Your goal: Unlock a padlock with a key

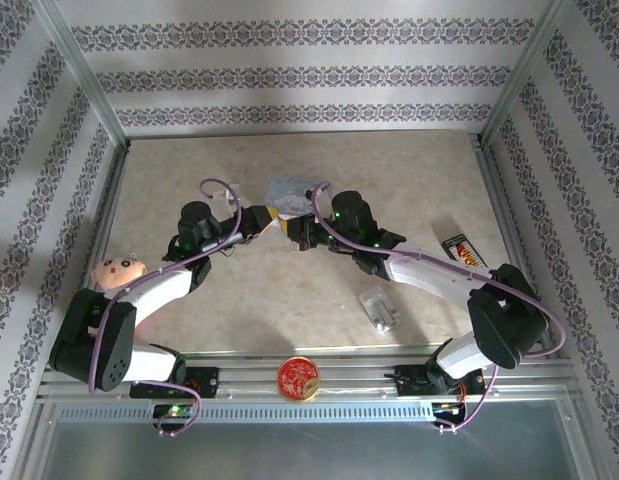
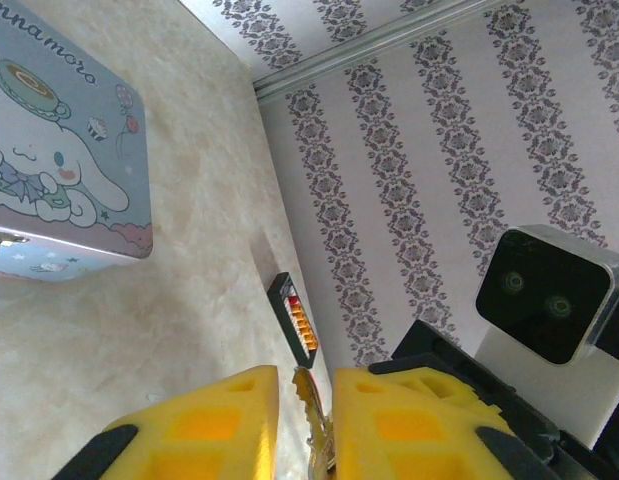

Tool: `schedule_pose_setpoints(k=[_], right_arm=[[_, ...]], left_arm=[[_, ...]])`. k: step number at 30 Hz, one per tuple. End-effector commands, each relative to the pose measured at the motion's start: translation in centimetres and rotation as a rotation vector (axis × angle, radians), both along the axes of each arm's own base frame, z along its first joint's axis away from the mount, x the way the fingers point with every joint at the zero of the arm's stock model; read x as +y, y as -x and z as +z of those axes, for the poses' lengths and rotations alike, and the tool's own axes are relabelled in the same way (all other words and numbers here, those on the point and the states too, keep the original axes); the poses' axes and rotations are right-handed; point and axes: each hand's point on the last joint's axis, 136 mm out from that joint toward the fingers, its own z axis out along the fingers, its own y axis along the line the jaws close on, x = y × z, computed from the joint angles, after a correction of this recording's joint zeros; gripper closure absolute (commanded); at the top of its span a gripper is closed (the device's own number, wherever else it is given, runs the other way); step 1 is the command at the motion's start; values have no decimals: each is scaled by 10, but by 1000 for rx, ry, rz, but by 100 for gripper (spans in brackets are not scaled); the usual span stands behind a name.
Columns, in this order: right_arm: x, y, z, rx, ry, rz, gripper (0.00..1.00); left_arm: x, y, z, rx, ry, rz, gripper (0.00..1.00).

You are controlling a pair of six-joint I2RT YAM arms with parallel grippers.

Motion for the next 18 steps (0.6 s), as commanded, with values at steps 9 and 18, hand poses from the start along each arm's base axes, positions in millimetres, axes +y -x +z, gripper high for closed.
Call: schedule_pose_setpoints(k=[9,18], right_arm=[[2,-1,7,13,-81,20,100],[4,0,3,31,-92,35,100]], left_arm=[[-9,1,20,-83,30,-39,76],[-12,0,24,-97,44,-47,74]])
